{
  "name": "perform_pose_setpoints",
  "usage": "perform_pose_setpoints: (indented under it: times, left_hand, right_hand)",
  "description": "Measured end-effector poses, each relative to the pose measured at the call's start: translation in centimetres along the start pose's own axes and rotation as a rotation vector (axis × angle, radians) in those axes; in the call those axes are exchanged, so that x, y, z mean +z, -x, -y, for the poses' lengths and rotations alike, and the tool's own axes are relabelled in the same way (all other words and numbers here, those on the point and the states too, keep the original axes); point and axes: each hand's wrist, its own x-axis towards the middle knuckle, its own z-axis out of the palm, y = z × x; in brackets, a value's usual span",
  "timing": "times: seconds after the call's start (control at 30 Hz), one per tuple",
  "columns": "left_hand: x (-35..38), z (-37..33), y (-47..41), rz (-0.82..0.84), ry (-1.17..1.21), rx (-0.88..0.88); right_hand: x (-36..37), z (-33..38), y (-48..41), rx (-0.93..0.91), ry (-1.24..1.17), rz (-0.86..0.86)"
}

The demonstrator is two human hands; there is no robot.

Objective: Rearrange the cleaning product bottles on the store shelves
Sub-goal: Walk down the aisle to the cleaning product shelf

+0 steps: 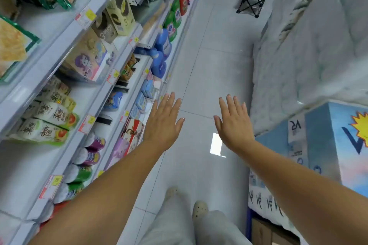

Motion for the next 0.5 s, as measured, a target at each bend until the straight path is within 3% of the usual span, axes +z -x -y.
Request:
perform_pose_setpoints:
  times: [0.5]
  left_hand:
    - [1.0,4.2,-25.3,0.023,-0.016,0.145]
  right_hand:
    - [-1.8,-5.3,-21.7,0.16,0.022,-0.041]
